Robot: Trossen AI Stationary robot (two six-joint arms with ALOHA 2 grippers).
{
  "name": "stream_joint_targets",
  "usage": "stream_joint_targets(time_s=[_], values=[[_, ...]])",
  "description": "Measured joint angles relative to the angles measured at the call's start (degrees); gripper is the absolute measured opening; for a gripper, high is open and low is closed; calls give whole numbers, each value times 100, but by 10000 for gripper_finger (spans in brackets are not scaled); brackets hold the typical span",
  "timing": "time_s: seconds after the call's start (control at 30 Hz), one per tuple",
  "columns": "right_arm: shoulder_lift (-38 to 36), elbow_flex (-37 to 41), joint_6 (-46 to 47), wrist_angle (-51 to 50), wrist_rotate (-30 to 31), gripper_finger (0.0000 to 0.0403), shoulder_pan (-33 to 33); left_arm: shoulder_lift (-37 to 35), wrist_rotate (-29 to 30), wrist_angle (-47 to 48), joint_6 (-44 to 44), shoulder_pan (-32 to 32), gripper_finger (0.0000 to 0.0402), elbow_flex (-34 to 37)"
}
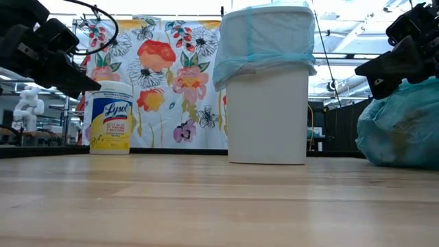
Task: Place trash/remove bag and relplace
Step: Return to Home Position
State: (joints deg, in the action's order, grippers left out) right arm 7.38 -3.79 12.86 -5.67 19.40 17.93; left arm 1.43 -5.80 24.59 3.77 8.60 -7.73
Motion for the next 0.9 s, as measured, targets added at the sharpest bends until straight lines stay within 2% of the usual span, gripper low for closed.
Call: stream_joint_targets(time_s=[0.9], values=[[0, 0, -4, 24, -2, 0, 0, 2, 0, 1, 179, 0, 6, 0]])
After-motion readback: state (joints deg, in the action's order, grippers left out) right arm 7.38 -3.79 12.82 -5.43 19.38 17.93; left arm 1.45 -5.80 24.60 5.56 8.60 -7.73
